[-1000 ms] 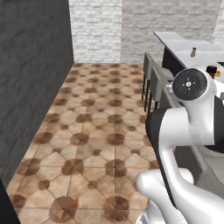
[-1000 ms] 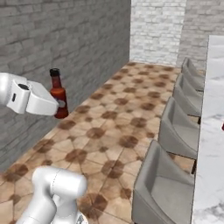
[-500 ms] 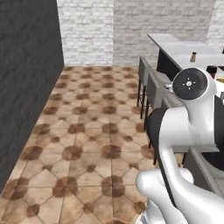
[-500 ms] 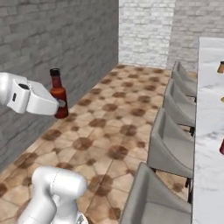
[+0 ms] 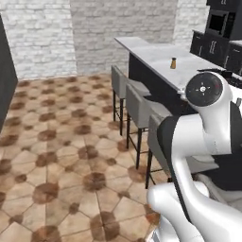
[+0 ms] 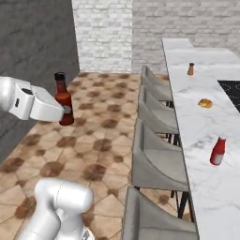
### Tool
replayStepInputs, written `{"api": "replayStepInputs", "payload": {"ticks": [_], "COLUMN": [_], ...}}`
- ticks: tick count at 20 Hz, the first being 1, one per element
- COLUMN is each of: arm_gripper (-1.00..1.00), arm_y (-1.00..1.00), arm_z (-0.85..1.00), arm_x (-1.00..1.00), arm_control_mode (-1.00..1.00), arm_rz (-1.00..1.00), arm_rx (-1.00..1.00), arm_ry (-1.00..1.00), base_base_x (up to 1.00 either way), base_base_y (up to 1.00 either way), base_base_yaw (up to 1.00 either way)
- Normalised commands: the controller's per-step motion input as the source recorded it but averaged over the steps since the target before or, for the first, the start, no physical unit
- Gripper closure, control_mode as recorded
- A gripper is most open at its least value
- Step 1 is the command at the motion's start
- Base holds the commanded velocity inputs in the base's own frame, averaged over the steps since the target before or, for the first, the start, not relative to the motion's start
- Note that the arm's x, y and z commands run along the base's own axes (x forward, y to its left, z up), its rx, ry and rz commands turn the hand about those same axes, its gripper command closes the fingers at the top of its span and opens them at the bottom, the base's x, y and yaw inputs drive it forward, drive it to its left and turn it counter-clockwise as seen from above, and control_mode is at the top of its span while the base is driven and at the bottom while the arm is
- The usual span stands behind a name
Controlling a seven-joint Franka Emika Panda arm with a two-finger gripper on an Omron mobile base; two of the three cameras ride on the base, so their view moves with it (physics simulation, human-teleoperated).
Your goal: Move the ketchup and condiment bottle from the cabinet to the dining counter.
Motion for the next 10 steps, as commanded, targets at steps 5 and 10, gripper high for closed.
{"api": "replayStepInputs", "payload": {"ticks": [5,10], "arm_gripper": [1.0,1.0], "arm_y": [0.0,0.0], "arm_z": [0.0,0.0], "arm_x": [0.0,0.0], "arm_control_mode": [1.0,1.0], "arm_rz": [0.0,0.0], "arm_rx": [0.0,0.0], "arm_ry": [0.0,0.0], "base_base_x": [0.41,0.35], "base_base_y": [0.25,0.24], "base_base_yaw": [-0.63,-0.68]}}
